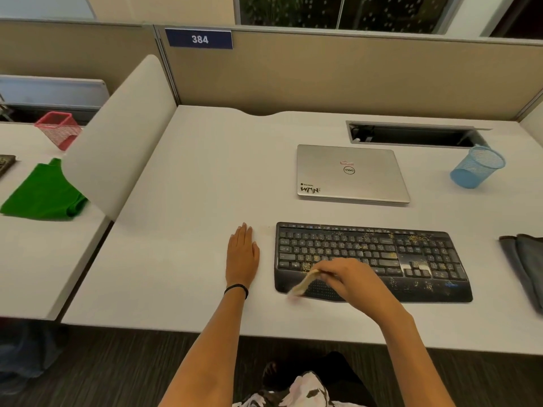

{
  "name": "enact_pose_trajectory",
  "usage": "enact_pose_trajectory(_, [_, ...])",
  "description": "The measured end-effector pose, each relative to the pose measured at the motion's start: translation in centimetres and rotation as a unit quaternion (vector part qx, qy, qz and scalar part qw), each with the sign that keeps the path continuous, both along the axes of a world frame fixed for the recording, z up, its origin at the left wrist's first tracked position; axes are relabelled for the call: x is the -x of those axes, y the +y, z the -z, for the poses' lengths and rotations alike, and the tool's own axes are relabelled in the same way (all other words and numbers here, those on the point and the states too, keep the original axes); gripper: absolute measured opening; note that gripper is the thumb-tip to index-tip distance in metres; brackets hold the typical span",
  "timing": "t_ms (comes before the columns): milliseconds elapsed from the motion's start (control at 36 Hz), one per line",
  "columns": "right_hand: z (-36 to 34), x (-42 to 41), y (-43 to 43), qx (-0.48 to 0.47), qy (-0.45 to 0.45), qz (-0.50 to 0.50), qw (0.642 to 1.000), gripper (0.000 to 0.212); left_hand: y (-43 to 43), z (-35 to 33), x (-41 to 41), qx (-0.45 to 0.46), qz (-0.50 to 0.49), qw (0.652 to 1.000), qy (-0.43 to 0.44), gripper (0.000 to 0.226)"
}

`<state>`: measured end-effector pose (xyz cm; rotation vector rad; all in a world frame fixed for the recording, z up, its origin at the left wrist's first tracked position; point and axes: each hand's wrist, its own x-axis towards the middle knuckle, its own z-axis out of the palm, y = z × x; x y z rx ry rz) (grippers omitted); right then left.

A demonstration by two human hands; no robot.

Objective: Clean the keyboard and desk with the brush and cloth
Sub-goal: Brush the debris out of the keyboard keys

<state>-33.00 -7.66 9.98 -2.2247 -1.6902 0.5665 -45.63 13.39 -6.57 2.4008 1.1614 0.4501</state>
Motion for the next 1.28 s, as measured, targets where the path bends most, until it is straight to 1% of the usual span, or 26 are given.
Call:
enact_pose_trajectory(139, [0.4,0.1,0.0,-0.133,-0.036,0.071,0.988,0.023,-0.1,-0.2,0.0,0.001,0.000,1.000,-0.005,0.047])
enact_pose_trajectory(194, [0.5,0.2,0.1,-0.161,-0.054,0.087,0.982,0.026,-0.1,-0.3,0.1,0.000,0.002,1.000,-0.008,0.046])
enact_pose_trajectory(306, [0.7,0.2,0.2,-0.138,-0.054,0.085,0.985,0.027,-0.2,-0.3,0.0,-0.001,0.004,1.000,-0.009,0.046])
enact_pose_trajectory(417, [0.4,0.0,0.1,-0.076,-0.041,0.062,0.994,0.021,-0.2,-0.4,0.0,0.000,0.005,1.000,-0.010,0.046])
enact_pose_trajectory(556, [-0.4,-0.3,0.2,-0.151,-0.068,0.050,0.985,0.016,-0.2,-0.4,0.0,0.002,0.003,1.000,-0.009,0.047])
enact_pose_trajectory(639, [-0.3,-0.3,0.5,-0.186,-0.074,0.054,0.978,0.021,-0.2,-0.4,0.1,0.002,0.002,1.000,-0.009,0.047])
enact_pose_trajectory(694, [0.1,-0.3,0.6,-0.181,-0.073,0.056,0.979,0.020,-0.2,-0.4,0.1,0.004,0.002,1.000,-0.009,0.047])
enact_pose_trajectory(750, [0.3,-0.3,0.7,-0.136,-0.069,0.051,0.987,0.017,-0.2,-0.5,0.1,0.005,0.001,1.000,-0.012,0.047])
enact_pose_trajectory(806, [0.4,-0.4,0.7,-0.083,-0.058,0.044,0.994,0.018,-0.2,-0.5,0.0,0.005,0.002,1.000,-0.011,0.047])
enact_pose_trajectory(833, [0.5,-0.5,0.6,-0.073,-0.050,0.036,0.995,0.020,-0.2,-0.5,0.0,0.004,0.002,1.000,-0.010,0.047])
enact_pose_trajectory(889, [0.4,-0.4,0.5,-0.085,-0.040,0.037,0.995,0.022,-0.2,-0.5,0.0,0.004,0.001,1.000,-0.008,0.047])
enact_pose_trajectory(944, [0.3,-0.1,0.4,-0.118,-0.034,0.046,0.991,0.023,-0.2,-0.5,0.1,0.003,0.002,1.000,-0.008,0.047])
enact_pose_trajectory(1028, [0.4,-0.1,0.8,-0.159,-0.045,0.053,0.985,0.023,-0.2,-0.4,0.1,0.000,0.005,1.000,-0.008,0.047])
enact_pose_trajectory(1083, [0.5,-0.2,1.3,-0.159,-0.054,0.043,0.985,0.021,-0.2,-0.4,0.1,0.001,0.004,1.000,-0.009,0.047])
enact_pose_trajectory(1139, [0.7,-0.2,1.5,-0.136,-0.062,0.031,0.988,0.019,-0.2,-0.3,0.1,0.000,0.004,1.000,-0.006,0.047])
enact_pose_trajectory(1194, [0.9,-0.2,1.6,-0.115,-0.053,0.038,0.991,0.019,-0.1,-0.3,0.1,0.000,0.005,1.000,-0.003,0.047])
enact_pose_trajectory(1278, [1.2,-0.1,1.5,-0.152,-0.038,0.077,0.985,0.020,-0.1,-0.2,0.1,0.004,0.003,1.000,-0.001,0.047])
